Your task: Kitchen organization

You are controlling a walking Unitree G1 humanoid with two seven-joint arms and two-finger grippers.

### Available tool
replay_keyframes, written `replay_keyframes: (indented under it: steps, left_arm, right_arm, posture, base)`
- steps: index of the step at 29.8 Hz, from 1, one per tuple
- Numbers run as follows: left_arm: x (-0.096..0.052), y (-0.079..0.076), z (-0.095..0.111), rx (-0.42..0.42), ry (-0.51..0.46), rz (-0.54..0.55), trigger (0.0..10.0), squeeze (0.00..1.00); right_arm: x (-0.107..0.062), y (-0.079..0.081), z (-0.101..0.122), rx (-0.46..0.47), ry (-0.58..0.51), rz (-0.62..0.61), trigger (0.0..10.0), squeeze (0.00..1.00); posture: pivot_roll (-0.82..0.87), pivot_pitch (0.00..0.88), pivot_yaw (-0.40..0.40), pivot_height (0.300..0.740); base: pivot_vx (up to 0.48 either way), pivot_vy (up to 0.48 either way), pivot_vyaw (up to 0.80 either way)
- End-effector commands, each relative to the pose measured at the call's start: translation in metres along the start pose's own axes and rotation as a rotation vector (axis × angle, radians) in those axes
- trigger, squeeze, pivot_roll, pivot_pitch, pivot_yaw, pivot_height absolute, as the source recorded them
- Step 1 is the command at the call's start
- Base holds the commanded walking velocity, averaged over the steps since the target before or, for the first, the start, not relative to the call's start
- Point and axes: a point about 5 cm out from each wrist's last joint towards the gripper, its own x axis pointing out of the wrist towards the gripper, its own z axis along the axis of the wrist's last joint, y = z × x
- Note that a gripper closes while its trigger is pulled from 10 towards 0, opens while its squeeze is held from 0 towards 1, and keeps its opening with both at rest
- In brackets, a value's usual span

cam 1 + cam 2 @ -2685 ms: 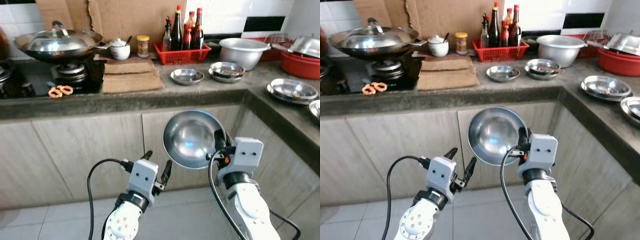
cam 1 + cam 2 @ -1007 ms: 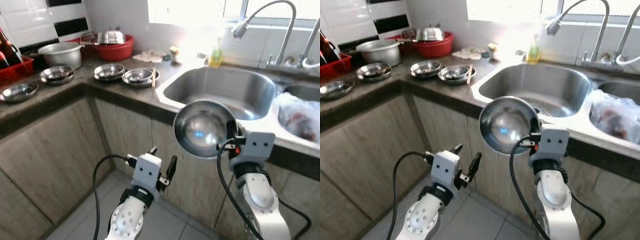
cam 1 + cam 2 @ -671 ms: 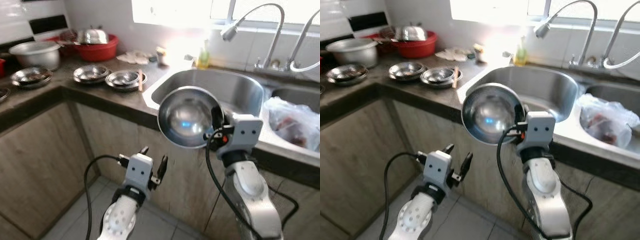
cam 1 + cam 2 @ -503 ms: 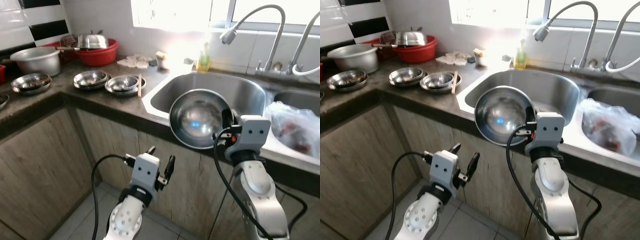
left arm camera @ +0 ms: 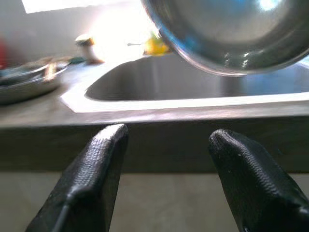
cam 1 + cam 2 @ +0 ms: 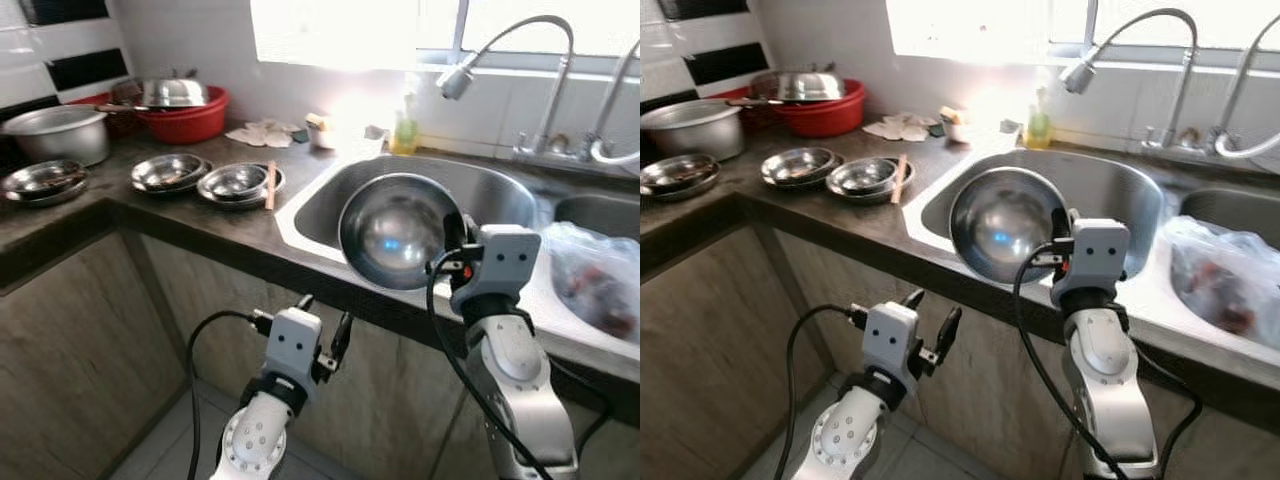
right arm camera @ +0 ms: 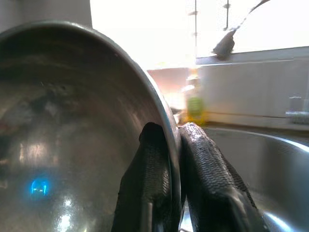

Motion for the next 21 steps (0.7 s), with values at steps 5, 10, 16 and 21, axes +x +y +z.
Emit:
replay_keyframes:
  steps: [5,10,16,21]
  left_arm:
    - [0.001,-0.002,0.003,-0.010,-0.009,-0.010,10.0,0.00]
    - [0.002,-0.001,0.004,-0.005,-0.015,-0.005,10.0,0.00]
    - [0.003,-0.001,0.006,-0.006,-0.023,-0.006,10.0,0.00]
    - [0.004,0.000,0.010,0.004,-0.035,-0.006,10.0,0.00]
  right_arm:
    - [0.004,-0.001,0.005,0.000,-0.029,0.003,10.0,0.00]
    - [0.006,-0.001,0.005,0.000,-0.029,0.002,10.0,0.00]
    - [0.008,-0.002,0.004,-0.006,-0.020,0.004,10.0,0.00]
    - [0.014,-0.009,0.001,-0.028,0.007,-0.010,10.0,0.00]
  posture:
    - [0.10,0.000,-0.020,0.740]
    - [0.10,0.000,-0.021,0.740]
    - [0.10,0.000,-0.021,0.740]
    - [0.10,0.000,-0.023,0.740]
  base:
    - [0.313,0.000,0.00]
    - [0.313,0.000,0.00]
    - [0.317,0.000,0.00]
    - [0.315,0.000,0.00]
